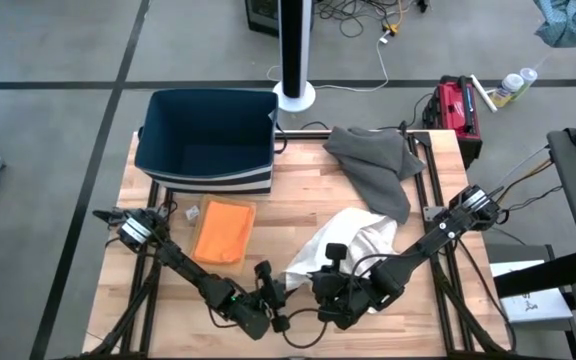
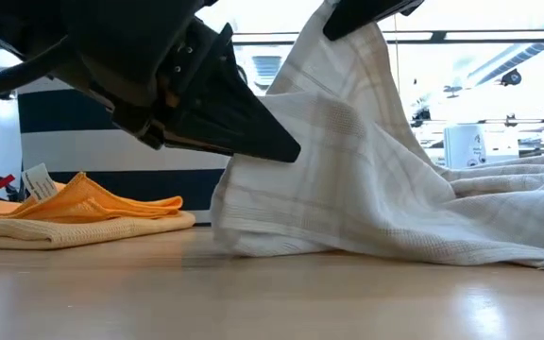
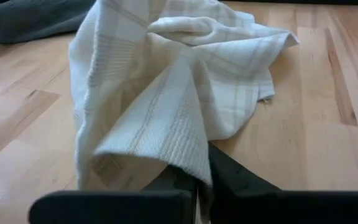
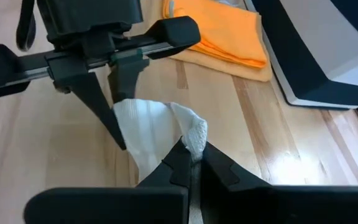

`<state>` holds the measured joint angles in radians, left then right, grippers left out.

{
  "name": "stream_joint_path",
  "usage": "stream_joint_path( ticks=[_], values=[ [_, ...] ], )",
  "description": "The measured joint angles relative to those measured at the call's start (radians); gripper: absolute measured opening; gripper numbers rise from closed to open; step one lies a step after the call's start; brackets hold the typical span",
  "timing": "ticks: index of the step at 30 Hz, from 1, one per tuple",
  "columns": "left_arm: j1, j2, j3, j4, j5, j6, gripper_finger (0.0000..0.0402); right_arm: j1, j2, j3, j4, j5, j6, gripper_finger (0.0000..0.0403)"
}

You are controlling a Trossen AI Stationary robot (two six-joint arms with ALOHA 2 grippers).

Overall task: Fold towel
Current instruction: Fold the white patterned kitchen towel

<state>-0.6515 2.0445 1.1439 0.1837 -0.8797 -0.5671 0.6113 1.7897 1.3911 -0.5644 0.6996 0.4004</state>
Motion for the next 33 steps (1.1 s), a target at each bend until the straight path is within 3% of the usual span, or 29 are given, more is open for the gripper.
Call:
stream_joint_path(
  ticks=[5, 15, 22, 33],
  values=[
    [-0.006, 0.0, 0.001, -0.012, 0.054, 0.0, 0.0003, 0.005, 0.0, 0.007, -0.045, -0.015, -0.01, 0.0004],
    [-0.007, -0.004, 0.001, -0.053, 0.273, -0.033, 0.0007, 0.019, -0.073, 0.173, -0.136, 0.13, -0.126, 0.0003],
    [-0.007, -0.005, -0.001, -0.118, 0.288, -0.071, 0.0035, 0.019, -0.098, 0.283, -0.135, 0.142, -0.21, 0.0003],
    [0.005, 0.048, 0.0, -0.148, 0.25, -0.086, 0.0102, 0.026, -0.1, 0.324, -0.139, 0.139, -0.242, 0.0002]
  ],
)
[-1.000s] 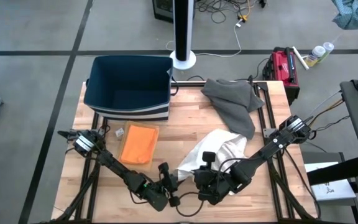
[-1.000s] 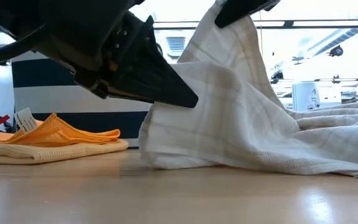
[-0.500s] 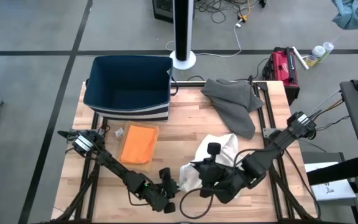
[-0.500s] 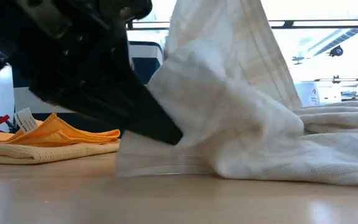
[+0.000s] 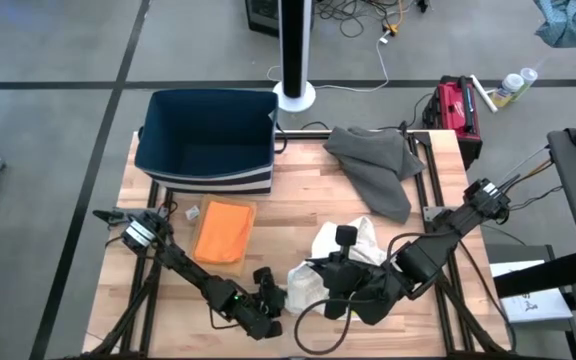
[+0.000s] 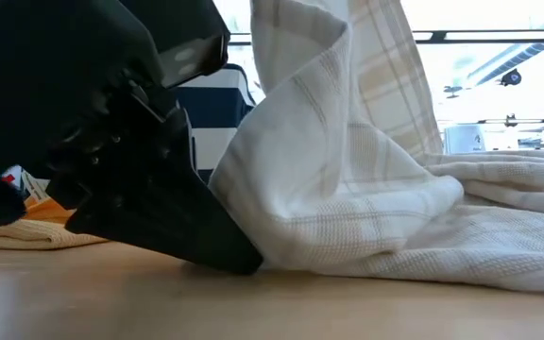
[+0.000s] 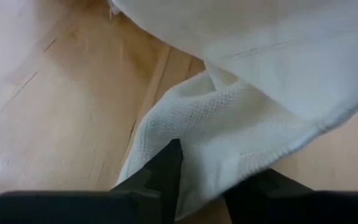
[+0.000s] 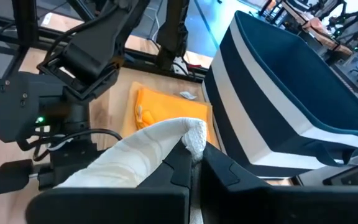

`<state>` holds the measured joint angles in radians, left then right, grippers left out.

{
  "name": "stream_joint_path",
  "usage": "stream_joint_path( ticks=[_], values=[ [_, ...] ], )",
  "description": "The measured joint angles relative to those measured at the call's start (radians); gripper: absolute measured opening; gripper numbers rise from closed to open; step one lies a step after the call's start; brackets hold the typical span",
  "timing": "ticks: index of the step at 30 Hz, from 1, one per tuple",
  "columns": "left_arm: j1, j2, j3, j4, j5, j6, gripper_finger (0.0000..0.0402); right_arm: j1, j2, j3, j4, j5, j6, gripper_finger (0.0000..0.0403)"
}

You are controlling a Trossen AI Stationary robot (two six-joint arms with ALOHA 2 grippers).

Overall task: Fold towel
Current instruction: Fold the white patterned kitchen towel

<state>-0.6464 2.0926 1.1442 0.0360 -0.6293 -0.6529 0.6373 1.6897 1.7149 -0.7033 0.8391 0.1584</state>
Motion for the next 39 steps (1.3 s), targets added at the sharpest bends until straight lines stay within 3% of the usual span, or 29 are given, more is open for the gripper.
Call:
stream_joint_path(
  ticks=[6, 11, 19, 23, 29, 34, 39],
  values=[
    [0.001, 0.001, 0.002, -0.003, -0.016, 0.071, 0.0126, 0.01, 0.0, 0.0, -0.006, -0.001, 0.002, 0.0002],
    [-0.003, 0.002, 0.004, -0.015, -0.024, 0.24, 0.0145, 0.013, 0.0, 0.0, -0.03, -0.004, 0.016, 0.0002],
    [0.02, -0.003, 0.007, -0.152, -0.013, 0.267, 0.0157, 0.013, 0.0, 0.0, -0.033, -0.009, 0.011, 0.0002],
    [0.043, -0.003, 0.004, -0.134, 0.0, 0.32, 0.013, 0.002, 0.0, 0.0, -0.034, -0.006, -0.028, 0.0002],
    [0.065, -0.017, 0.003, -0.115, 0.021, 0.366, 0.0013, -0.009, -0.028, 0.008, -0.053, 0.095, -0.152, 0.0002],
    [0.095, -0.101, -0.007, -0.247, -0.07, 0.452, 0.0003, -0.017, -0.074, 0.059, -0.065, 0.221, -0.293, 0.0002],
    [0.166, -0.279, -0.005, -0.385, -0.169, 0.511, 0.0001, -0.04, -0.115, 0.124, -0.065, 0.285, -0.455, 0.0002]
  ],
)
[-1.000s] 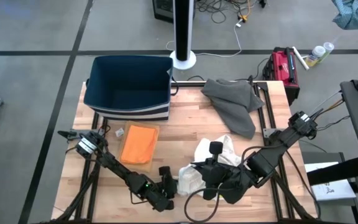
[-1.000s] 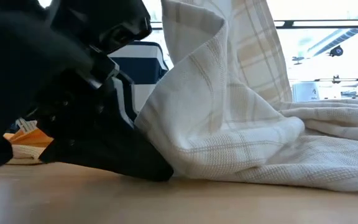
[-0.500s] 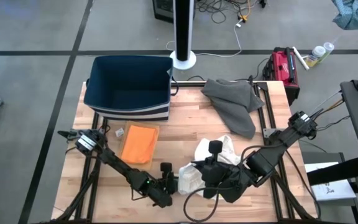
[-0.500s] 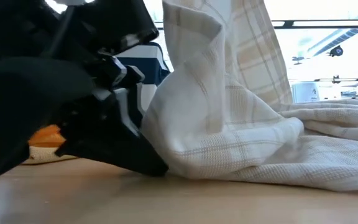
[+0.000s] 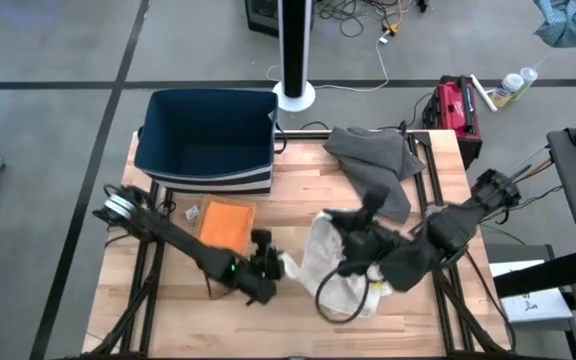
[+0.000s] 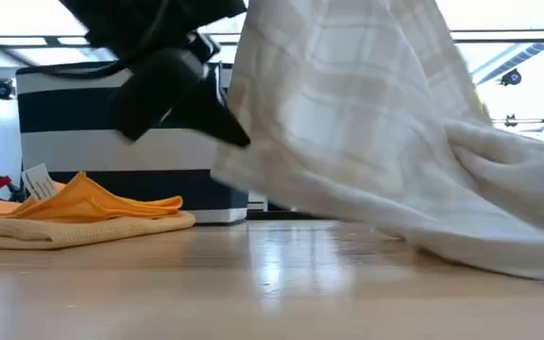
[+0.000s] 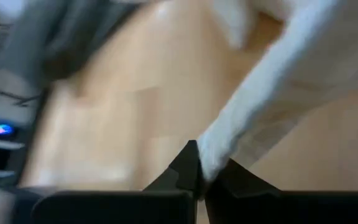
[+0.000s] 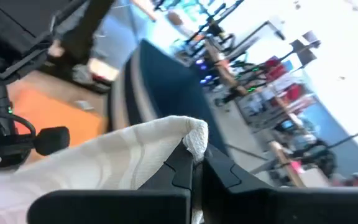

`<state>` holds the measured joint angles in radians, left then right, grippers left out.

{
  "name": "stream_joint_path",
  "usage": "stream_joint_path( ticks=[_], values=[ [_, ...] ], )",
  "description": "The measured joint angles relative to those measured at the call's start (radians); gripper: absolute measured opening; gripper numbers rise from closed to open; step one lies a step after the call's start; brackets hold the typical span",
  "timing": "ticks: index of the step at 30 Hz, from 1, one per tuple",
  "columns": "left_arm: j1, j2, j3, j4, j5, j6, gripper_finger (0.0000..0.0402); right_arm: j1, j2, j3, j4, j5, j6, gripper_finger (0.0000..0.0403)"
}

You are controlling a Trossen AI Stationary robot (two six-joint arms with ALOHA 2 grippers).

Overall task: Fold towel
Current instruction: Fold the white patterned kitchen towel

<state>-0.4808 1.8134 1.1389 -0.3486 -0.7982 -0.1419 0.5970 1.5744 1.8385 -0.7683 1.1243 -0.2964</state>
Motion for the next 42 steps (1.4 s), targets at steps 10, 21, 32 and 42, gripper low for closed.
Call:
stream_joint_path(
  ticks=[10, 21, 32, 42],
  values=[
    [0.18, -0.459, 0.048, -0.011, -0.032, 0.357, 0.0, -0.072, -0.015, 0.194, -0.003, -0.007, -0.345, 0.0002],
    [0.338, -0.602, 0.362, -0.015, 0.225, 0.526, 0.0, -0.247, -0.015, 0.365, 0.07, -0.024, -0.661, 0.0002],
    [0.393, -0.425, 0.816, -0.093, 0.247, 0.617, 0.0, -0.374, -0.07, 0.508, 0.124, 0.079, -0.919, 0.0002],
    [0.423, -0.298, 1.086, -0.324, 0.346, 0.537, 0.0, -0.383, -0.2, 0.506, -0.022, -0.09, -0.619, 0.0002]
  ],
)
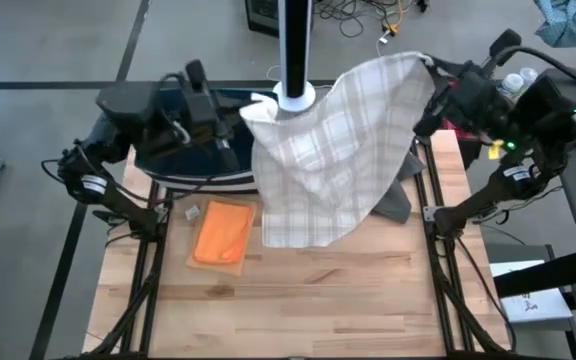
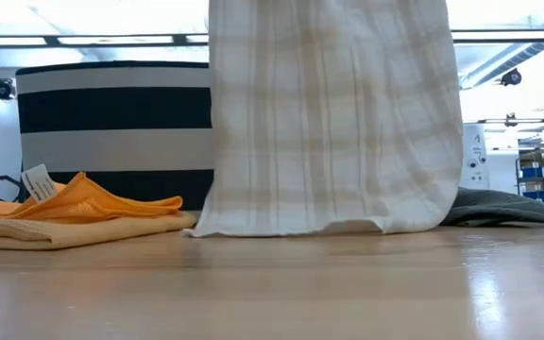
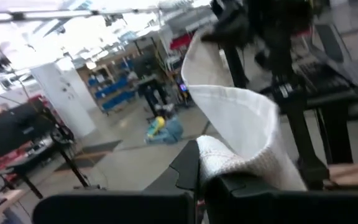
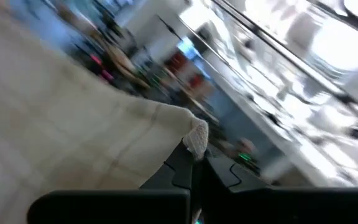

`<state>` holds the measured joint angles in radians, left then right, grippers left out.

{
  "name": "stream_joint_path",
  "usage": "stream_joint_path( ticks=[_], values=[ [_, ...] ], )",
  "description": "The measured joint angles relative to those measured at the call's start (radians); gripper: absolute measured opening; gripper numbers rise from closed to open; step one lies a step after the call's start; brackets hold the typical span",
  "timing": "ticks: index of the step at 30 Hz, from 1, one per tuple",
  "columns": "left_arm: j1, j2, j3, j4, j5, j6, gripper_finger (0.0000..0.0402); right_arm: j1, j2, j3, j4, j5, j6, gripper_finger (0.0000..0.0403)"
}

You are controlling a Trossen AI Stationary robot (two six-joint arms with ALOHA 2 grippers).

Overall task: Fold towel
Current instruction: Fold the white patterned kitchen towel

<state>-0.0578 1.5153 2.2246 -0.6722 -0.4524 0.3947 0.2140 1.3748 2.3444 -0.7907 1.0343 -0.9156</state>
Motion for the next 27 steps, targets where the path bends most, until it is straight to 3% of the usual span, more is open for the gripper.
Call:
stream_joint_path(
  ticks=[4, 10, 16, 19, 24, 27],
  values=[
    [0.021, 0.018, -0.058, 0.015, 0.003, -0.008, 0.0, -0.05, -0.012, -0.002, -0.043, -0.174, 0.092, 0.0002],
    [0.132, 0.031, -0.177, 0.213, 0.034, 0.031, 0.0, -0.193, 0.029, -0.003, -0.024, -0.36, 0.078, 0.0002],
    [0.254, 0.027, -0.209, 0.431, 0.139, 0.094, 0.0, -0.355, 0.108, -0.005, 0.109, -0.34, -0.07, 0.0002],
    [0.297, 0.032, -0.168, 0.499, 0.188, 0.11, 0.0, -0.425, 0.137, -0.002, 0.294, -0.274, -0.201, 0.0002],
    [0.329, 0.076, 0.004, 0.396, 0.209, 0.091, 0.0, -0.451, 0.159, 0.0, 0.758, -0.258, -0.458, 0.0002],
    [0.328, 0.105, 0.098, 0.31, 0.219, 0.091, 0.0, -0.427, 0.14, 0.001, 0.816, -0.275, -0.495, 0.0002]
  ],
)
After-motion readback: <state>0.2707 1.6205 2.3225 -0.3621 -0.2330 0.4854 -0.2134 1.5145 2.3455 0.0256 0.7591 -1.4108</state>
